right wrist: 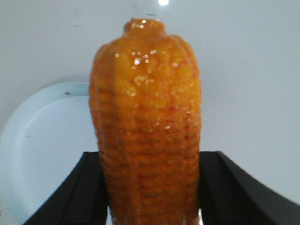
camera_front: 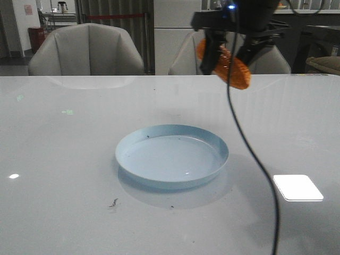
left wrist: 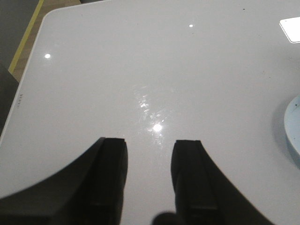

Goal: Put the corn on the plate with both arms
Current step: 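Lift the corn and carry it with the right gripper over the plate, then lower the corn onto the plate and open the right gripper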

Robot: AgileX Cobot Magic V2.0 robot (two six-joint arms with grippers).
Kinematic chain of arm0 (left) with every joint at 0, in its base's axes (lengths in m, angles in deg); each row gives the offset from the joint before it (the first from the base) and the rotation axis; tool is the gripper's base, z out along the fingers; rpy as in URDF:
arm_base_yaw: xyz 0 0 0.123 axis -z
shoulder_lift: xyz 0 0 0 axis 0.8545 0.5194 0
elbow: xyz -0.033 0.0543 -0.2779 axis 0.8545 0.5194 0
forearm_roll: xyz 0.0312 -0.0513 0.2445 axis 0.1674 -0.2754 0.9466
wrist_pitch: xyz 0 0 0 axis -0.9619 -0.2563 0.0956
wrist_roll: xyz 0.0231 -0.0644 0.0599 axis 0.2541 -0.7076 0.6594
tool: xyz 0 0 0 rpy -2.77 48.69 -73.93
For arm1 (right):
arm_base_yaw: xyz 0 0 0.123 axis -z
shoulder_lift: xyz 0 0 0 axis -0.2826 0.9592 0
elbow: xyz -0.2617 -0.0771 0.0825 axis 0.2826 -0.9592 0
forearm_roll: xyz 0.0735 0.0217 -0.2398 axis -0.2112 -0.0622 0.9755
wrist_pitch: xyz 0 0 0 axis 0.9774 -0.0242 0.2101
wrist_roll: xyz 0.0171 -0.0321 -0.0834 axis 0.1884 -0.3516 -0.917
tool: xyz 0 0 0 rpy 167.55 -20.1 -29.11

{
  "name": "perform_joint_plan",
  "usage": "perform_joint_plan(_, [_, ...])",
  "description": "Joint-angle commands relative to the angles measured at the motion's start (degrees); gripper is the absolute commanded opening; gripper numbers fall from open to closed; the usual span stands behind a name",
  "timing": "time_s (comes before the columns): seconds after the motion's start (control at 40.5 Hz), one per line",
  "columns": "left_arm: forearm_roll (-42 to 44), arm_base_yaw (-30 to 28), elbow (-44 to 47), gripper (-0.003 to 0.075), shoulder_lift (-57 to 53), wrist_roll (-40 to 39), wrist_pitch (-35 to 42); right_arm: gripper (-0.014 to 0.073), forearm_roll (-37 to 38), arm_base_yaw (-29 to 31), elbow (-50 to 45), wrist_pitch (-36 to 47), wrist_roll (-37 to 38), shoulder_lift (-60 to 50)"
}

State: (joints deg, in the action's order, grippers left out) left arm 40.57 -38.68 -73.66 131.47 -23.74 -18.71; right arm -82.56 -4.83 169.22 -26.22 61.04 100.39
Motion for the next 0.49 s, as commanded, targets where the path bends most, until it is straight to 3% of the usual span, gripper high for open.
perform_joint_plan(0.0, [0.5,-0.1,-1.6,0.0309,0.4,-0.6,3.6,0.0272,-0.6,-4.0,2.0,1.6,-0.5,-1.0])
perform_joint_plan(0.296, [0.3,-0.1,-1.6,0.0309,0.4,-0.6,3.6,0.0274,-0.4,-9.7,2.0,0.9,-0.5,7.3])
perform_joint_plan(0.469, [0.3,-0.1,-1.6,0.0309,0.4,-0.6,3.6,0.0354,-0.3,-10.2,2.2,0.2,-0.5,10.2])
